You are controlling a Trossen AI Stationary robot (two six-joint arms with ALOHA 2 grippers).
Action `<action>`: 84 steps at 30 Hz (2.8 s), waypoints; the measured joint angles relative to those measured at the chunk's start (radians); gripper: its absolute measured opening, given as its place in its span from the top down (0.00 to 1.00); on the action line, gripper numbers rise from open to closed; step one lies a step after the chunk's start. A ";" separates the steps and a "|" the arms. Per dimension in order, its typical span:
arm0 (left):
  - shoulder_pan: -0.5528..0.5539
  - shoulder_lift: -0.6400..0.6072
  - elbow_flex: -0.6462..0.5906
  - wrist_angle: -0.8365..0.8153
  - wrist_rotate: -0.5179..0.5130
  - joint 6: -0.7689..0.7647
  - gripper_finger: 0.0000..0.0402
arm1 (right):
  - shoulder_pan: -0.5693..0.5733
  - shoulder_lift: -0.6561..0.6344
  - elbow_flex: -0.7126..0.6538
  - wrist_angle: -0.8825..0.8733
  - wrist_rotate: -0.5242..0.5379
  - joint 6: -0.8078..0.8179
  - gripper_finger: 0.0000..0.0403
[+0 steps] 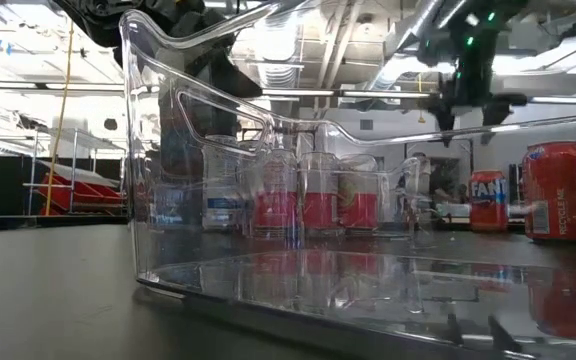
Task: Sort soda cans
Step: Put the middle right orange soda can in the bottom transparent bin
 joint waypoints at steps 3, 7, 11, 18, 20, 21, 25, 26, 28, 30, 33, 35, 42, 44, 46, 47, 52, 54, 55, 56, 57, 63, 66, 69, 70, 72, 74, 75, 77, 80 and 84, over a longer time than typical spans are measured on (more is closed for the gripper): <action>0.000 -0.005 0.000 -0.048 0.028 0.011 1.00 | -0.027 0.057 0.019 -0.007 0.007 0.000 0.08; 0.001 -0.010 -0.002 -0.110 0.036 0.077 1.00 | -0.048 0.088 0.044 -0.002 0.000 0.025 0.07; 0.017 -0.026 -0.022 -0.082 0.053 0.083 1.00 | -0.049 0.113 0.062 -0.004 0.033 0.099 0.07; 0.068 -0.116 -0.055 -0.070 0.084 0.096 1.00 | -0.037 0.132 0.073 -0.027 0.043 0.184 0.08; 0.084 -0.147 -0.065 -0.072 0.088 0.111 1.00 | -0.019 0.126 0.073 -0.037 0.043 0.164 0.08; 0.091 -0.160 -0.068 -0.074 0.089 0.114 1.00 | -0.006 0.118 0.073 -0.045 0.043 0.150 0.08; 0.116 -0.207 -0.082 -0.070 0.092 0.125 1.00 | 0.071 0.063 0.073 -0.086 0.033 0.072 0.10; 0.120 -0.213 -0.087 -0.071 0.093 0.132 1.00 | 0.097 0.043 0.073 -0.104 0.030 0.052 0.10; 0.123 -0.220 -0.100 -0.063 0.092 0.145 1.00 | 0.154 -0.004 0.073 -0.163 0.000 0.002 0.11; 0.127 -0.219 -0.109 -0.049 0.092 0.148 1.00 | 0.220 -0.052 0.073 -0.233 -0.060 -0.031 0.11; 0.133 -0.218 -0.114 -0.034 0.092 0.149 1.00 | 0.338 -0.120 0.073 -0.326 -0.152 -0.016 0.12; 0.137 -0.215 -0.114 -0.027 0.091 0.149 1.00 | 0.425 -0.155 0.073 -0.376 -0.195 0.024 0.12; 0.142 -0.215 -0.114 -0.027 0.091 0.151 1.00 | 0.699 -0.182 0.073 -0.506 -0.226 0.230 0.11; 0.142 -0.215 -0.114 -0.027 0.090 0.147 1.00 | 0.751 -0.183 0.058 -0.527 -0.224 0.302 0.09; 0.142 -0.215 -0.114 -0.030 0.089 0.143 1.00 | 0.798 -0.185 0.031 -0.526 -0.219 0.359 0.06; 0.142 -0.215 -0.114 -0.030 0.089 0.140 1.00 | 0.819 -0.186 0.015 -0.526 -0.219 0.381 0.04; 0.142 -0.215 -0.114 -0.039 0.089 0.135 1.00 | 0.895 -0.203 -0.072 -0.527 -0.219 0.494 0.02; 0.142 -0.215 -0.114 -0.046 0.089 0.135 1.00 | 0.911 -0.219 -0.103 -0.527 -0.219 0.540 0.01; 0.142 -0.215 -0.114 -0.046 0.089 0.135 1.00 | 0.920 -0.229 -0.118 -0.525 -0.219 0.560 0.01; 0.142 -0.215 -0.114 -0.047 0.089 0.136 1.00 | 0.928 -0.238 -0.135 -0.520 -0.219 0.579 0.01; 0.142 -0.215 -0.114 -0.049 0.089 0.137 1.00 | 0.934 -0.244 -0.151 -0.514 -0.219 0.592 0.01; 0.142 -0.215 -0.114 -0.050 0.089 0.140 1.00 | 0.932 -0.260 -0.250 -0.411 -0.220 0.604 0.01; 0.142 -0.215 -0.114 -0.050 0.089 0.140 1.00 | 0.912 -0.258 -0.282 -0.356 -0.218 0.577 0.01; 0.142 -0.215 -0.114 -0.049 0.089 0.140 1.00 | 0.883 -0.246 -0.309 -0.348 -0.216 0.567 0.01; 0.142 -0.215 -0.114 -0.049 0.089 0.140 1.00 | 0.873 -0.244 -0.320 -0.339 -0.215 0.561 0.01; 0.142 -0.215 -0.114 -0.049 0.089 0.140 1.00 | 0.854 -0.245 -0.350 -0.296 -0.215 0.546 0.01; 0.142 -0.215 -0.114 -0.049 0.089 0.141 1.00 | 0.830 -0.244 -0.377 -0.243 -0.215 0.526 0.01; 0.142 -0.215 -0.114 -0.049 0.089 0.141 1.00 | 0.818 -0.244 -0.387 -0.224 -0.214 0.518 0.01; 0.142 -0.215 -0.114 -0.049 0.089 0.141 1.00 | 0.795 -0.234 -0.402 -0.199 -0.215 0.502 0.01; 0.142 -0.215 -0.114 -0.050 0.089 0.141 1.00 | 0.771 -0.228 -0.416 -0.169 -0.212 0.480 0.01; 0.142 -0.215 -0.114 -0.050 0.090 0.142 1.00 | 0.750 -0.211 -0.435 -0.147 -0.222 0.472 0.04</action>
